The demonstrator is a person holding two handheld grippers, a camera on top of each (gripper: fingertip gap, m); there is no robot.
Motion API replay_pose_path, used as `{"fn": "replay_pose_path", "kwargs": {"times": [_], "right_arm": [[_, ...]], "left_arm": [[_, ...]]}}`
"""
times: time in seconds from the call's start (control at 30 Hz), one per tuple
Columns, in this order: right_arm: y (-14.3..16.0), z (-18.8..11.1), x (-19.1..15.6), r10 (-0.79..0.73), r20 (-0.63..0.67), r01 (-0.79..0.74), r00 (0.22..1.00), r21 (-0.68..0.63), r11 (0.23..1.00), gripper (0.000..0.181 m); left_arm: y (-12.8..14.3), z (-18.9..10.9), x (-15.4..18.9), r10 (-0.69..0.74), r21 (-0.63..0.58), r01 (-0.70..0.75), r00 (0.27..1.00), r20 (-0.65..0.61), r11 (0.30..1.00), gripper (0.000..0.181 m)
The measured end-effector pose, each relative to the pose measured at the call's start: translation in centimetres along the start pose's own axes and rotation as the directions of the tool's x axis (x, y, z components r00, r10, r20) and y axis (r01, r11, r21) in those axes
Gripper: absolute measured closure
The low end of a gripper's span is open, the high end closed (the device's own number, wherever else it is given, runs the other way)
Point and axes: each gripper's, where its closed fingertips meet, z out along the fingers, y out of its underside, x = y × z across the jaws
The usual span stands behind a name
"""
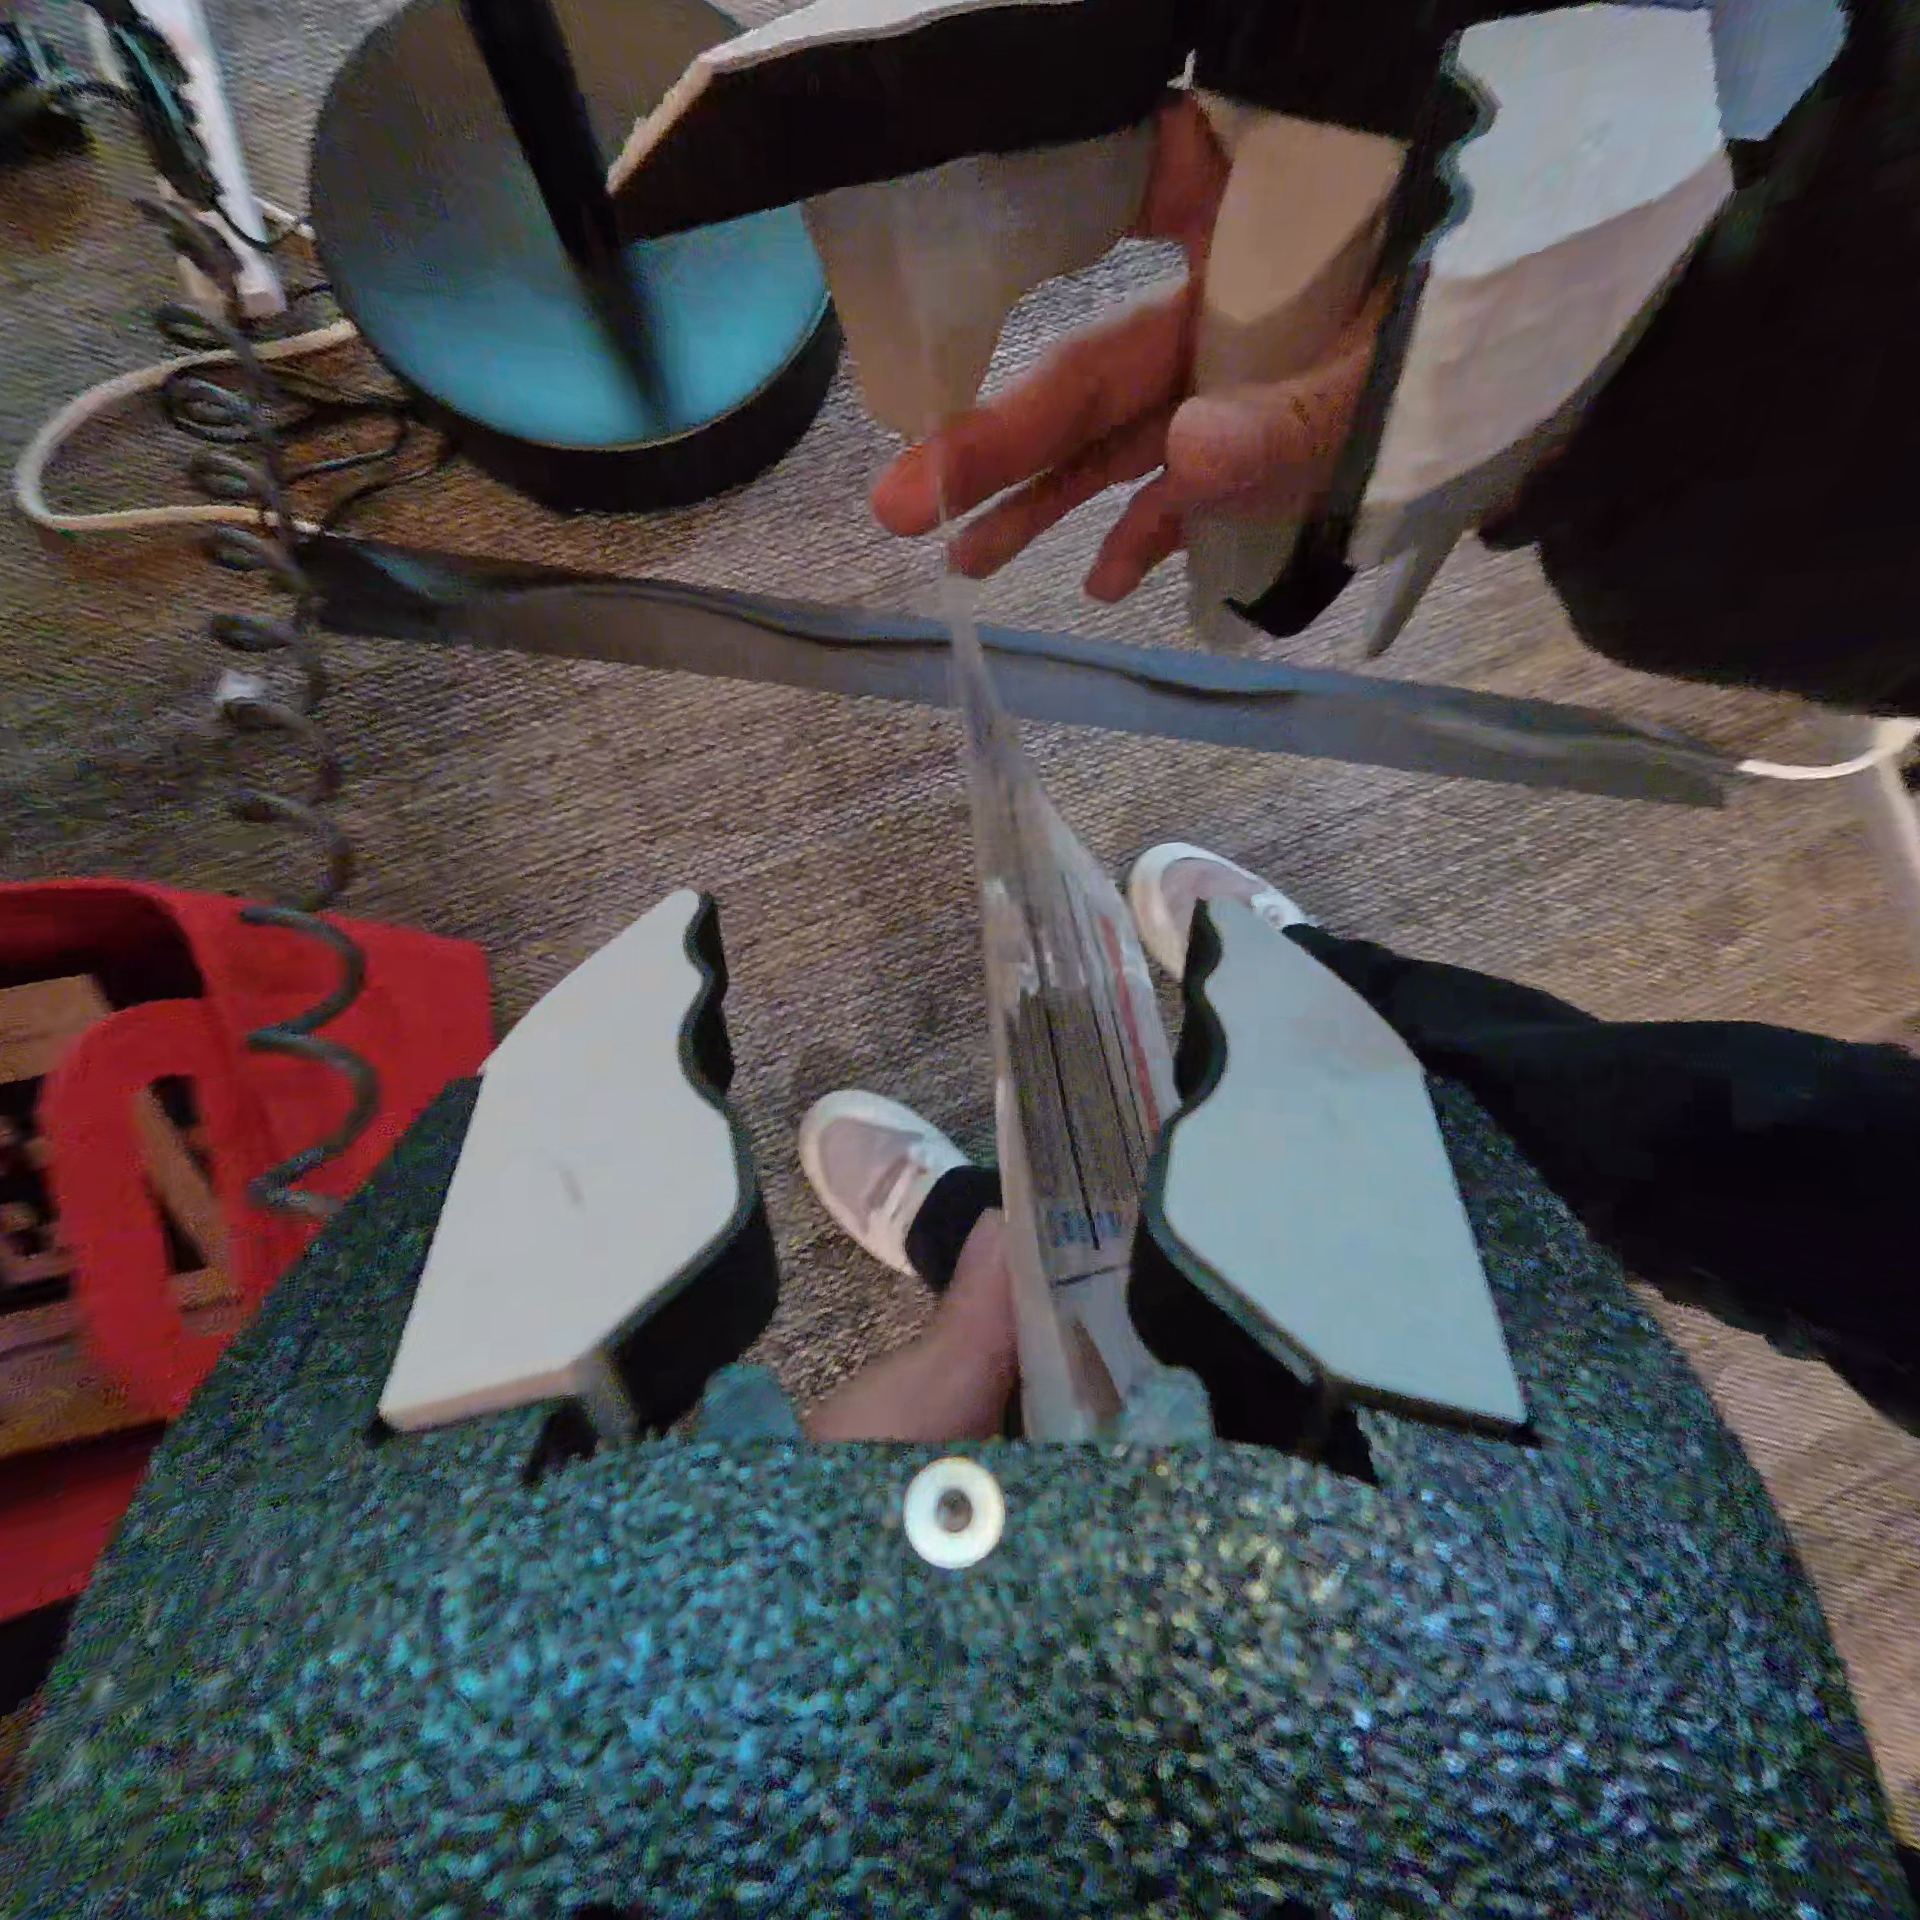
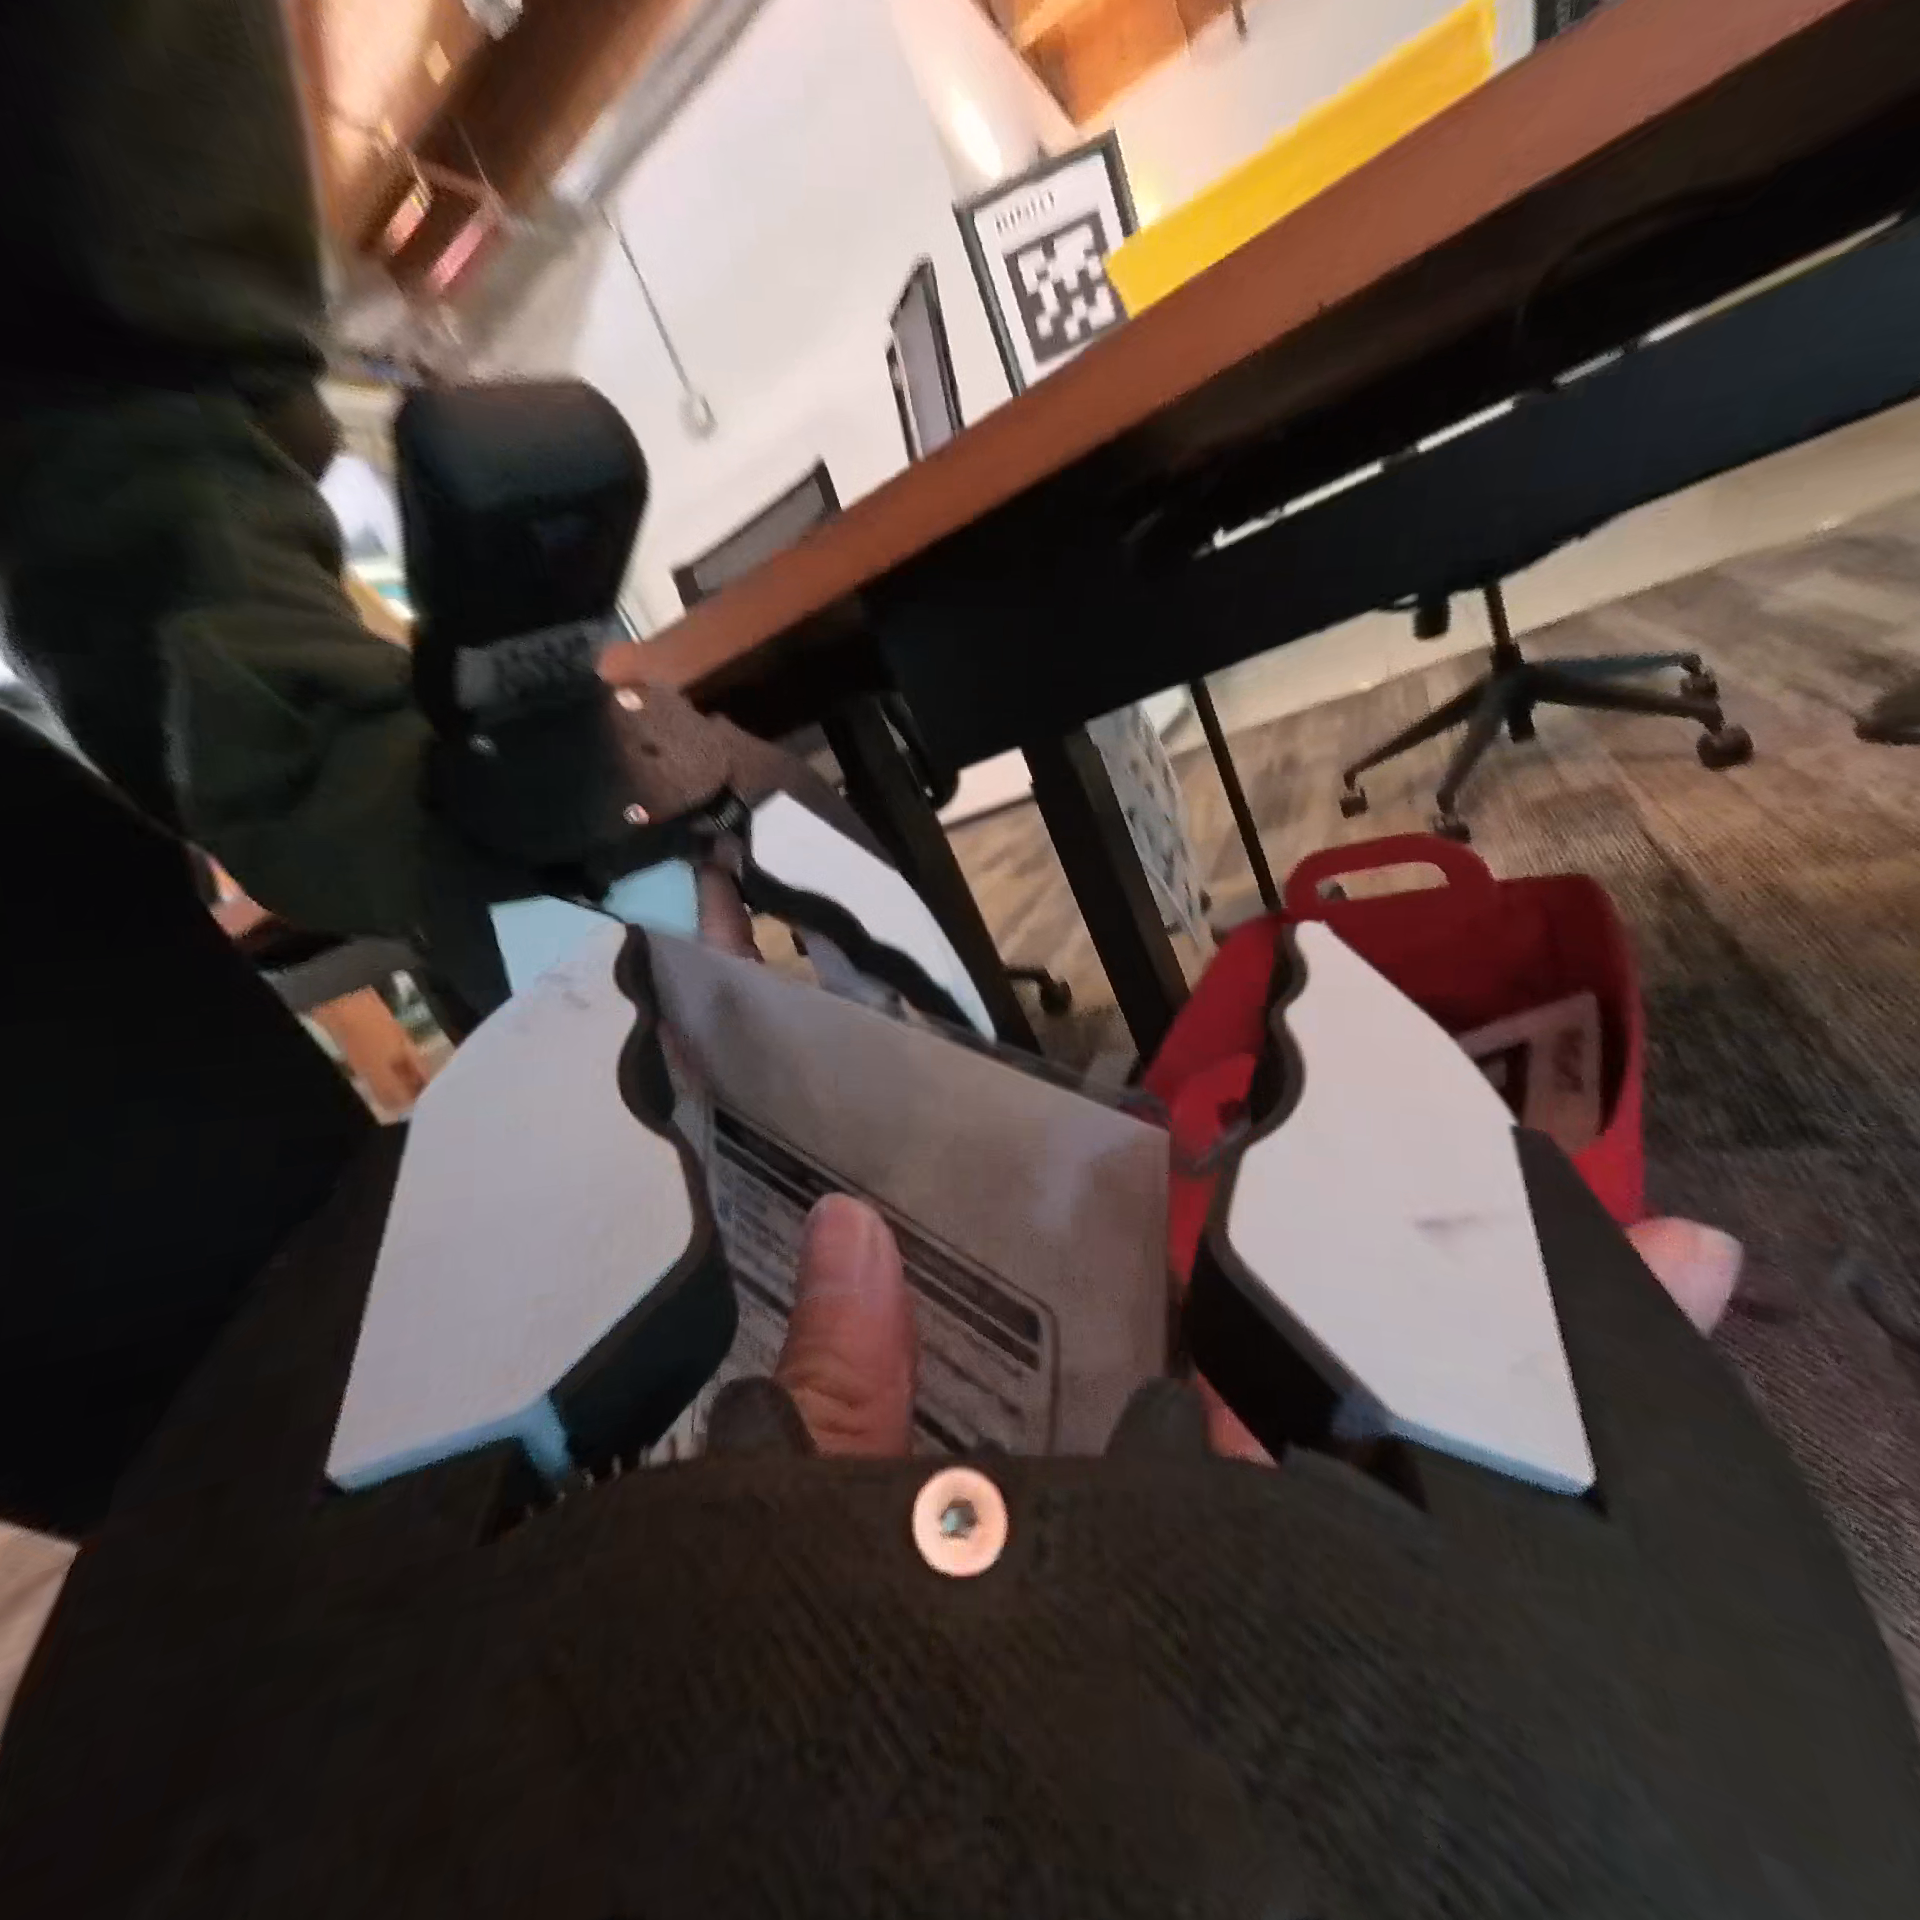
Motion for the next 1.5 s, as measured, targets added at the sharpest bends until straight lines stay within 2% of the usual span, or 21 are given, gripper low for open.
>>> {"fn": "replay_pose_path", "kwargs": {"times": [0.07, 0.1, 0.23, 0.43, 0.6, 0.73, 0.8, 0.87, 0.93, 1.07, 1.17, 1.27, 1.4, 1.5], "right_arm": [[0.8, -0.4, 0.1, 0.033, 0.030, -0.034, 0.999, 0.041, 0.999, 0.068], [1.5, -0.8, 0.4, 0.038, 0.027, -0.038, 0.999, 0.034, 0.999, 0.074], [4.6, -2.1, 2.5, -0.009, -0.128, 0.007, 0.992, -0.015, 1.000, 0.097], [6.6, -2.7, 3.2, 0.028, -0.181, -0.036, 0.983, -0.043, 0.998, 0.098], [8.8, -1.6, 3.2, -0.045, -0.184, 0.003, 0.982, -0.224, 0.975, 0.097], [9.2, -0.5, 2.9, -0.065, -0.164, 0.017, 0.984, -0.278, 0.960, 0.097], [10.0, -0.4, 3.1, -0.127, -0.162, 0.060, 0.979, -0.364, 0.930, 0.099], [10.8, -0.2, 2.9, -0.114, -0.131, 0.053, 0.985, -0.400, 0.915, 0.103], [10.2, 0.8, 2.2, -0.061, -0.090, 0.027, 0.994, -0.335, 0.942, 0.107], [11.3, 2.1, 0.9, -0.041, -0.031, 0.026, 0.999, -0.382, 0.924, 0.102], [11.3, 2.6, 0.6, -0.035, 0.010, 0.036, 0.999, -0.368, 0.929, 0.102], [11.3, 2.2, 1.6, -0.060, 0.050, 0.074, 0.997, -0.389, 0.918, 0.099], [10.3, 2.1, 4.2, -0.101, 0.163, 0.157, 0.982, -0.381, 0.911, 0.088], [10.5, 2.8, 7.1, -0.194, 0.279, 0.289, 0.940, -0.358, 0.888, 0.079]], "left_arm": [[1.0, 0.9, 0.2, -0.057, 0.006, 0.058, 0.997, -0.050, 0.998, 0.099], [1.5, 1.3, 0.4, -0.068, 0.004, 0.068, 0.995, -0.075, 0.998, 0.100], [2.6, 2.8, 0.9, -0.104, -0.015, 0.103, 0.982, -0.157, 0.995, 0.103], [3.3, 4.1, 1.9, -0.064, -0.041, 0.055, 0.960, -0.273, 0.998, 0.102], [3.6, 3.7, 1.2, -0.017, -0.022, 0.011, 0.958, -0.286, 1.000, 0.100], [3.1, 2.7, 0.1, 0.019, 0.053, -0.006, 0.966, -0.257, 0.999, 0.098], [2.9, 2.1, -0.1, 0.030, 0.099, -0.003, 0.961, -0.274, 0.995, 0.098], [3.7, 1.9, 0.1, -0.003, 0.095, 0.034, 0.953, -0.304, 0.995, 0.100], [4.8, 2.2, 0.0, -0.034, 0.074, 0.059, 0.952, -0.305, 0.995, 0.099], [7.2, 3.6, -1.7, 0.130, 0.011, -0.130, 0.974, -0.185, 0.991, 0.107], [7.8, 4.9, -2.3, 0.144, -0.011, -0.148, 0.972, -0.186, 0.989, 0.102], [7.0, 6.4, -3.6, 0.132, 0.012, -0.132, 0.974, -0.186, 0.991, 0.096], [5.8, 9.4, -7.1, 0.255, 0.004, -0.257, 0.956, -0.147, 0.966, 0.094], [6.0, 11.9, -9.1, 0.361, -0.009, -0.367, 0.918, -0.163, 0.930, 0.085]]}}
